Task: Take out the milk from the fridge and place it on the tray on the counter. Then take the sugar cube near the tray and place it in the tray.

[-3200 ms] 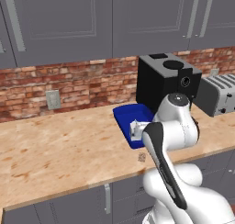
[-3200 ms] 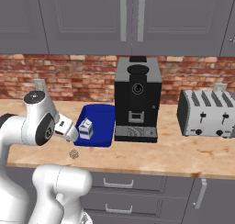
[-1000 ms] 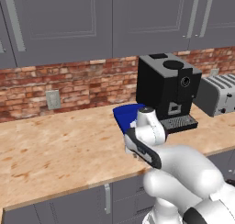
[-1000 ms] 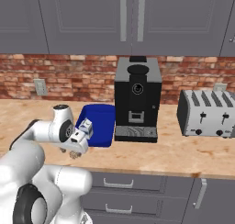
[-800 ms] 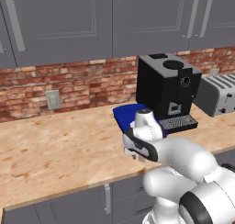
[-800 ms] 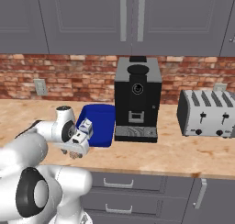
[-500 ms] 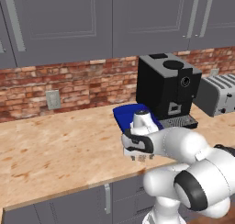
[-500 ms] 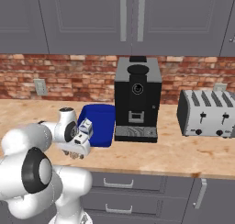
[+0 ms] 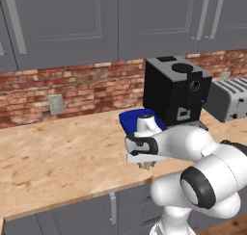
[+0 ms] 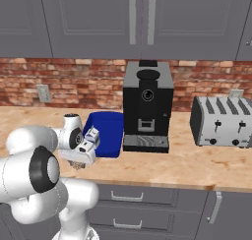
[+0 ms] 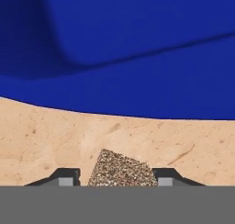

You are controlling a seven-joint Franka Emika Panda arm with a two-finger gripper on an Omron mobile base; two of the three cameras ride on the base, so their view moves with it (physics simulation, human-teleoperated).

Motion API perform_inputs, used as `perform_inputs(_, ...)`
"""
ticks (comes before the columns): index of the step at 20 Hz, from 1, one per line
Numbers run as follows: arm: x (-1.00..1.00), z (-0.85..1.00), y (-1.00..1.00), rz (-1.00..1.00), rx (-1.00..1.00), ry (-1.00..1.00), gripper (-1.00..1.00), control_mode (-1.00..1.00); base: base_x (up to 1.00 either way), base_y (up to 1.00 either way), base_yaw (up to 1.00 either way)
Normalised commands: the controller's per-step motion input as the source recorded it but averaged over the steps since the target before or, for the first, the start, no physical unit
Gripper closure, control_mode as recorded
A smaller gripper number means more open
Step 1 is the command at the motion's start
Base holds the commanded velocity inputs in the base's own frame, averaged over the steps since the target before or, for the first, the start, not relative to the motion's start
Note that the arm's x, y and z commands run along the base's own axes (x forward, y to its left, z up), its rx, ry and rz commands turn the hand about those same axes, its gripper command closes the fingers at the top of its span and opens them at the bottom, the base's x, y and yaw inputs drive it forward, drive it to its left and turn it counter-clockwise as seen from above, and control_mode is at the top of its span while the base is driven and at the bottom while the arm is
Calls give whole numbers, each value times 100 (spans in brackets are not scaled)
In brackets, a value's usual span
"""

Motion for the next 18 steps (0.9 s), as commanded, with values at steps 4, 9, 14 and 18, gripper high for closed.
perform_inputs(4, -1, -9, 0, 0, 0, 0, 100, -100, 0, 0, 0)
perform_inputs(9, -56, 40, 0, 1, 0, -19, 100, -100, 0, 0, 0)
perform_inputs(14, -8, 76, -5, 0, 0, -4, 100, -100, 0, 0, 0)
perform_inputs(18, 29, 66, -1, 0, 0, -7, 100, -100, 0, 0, 0)
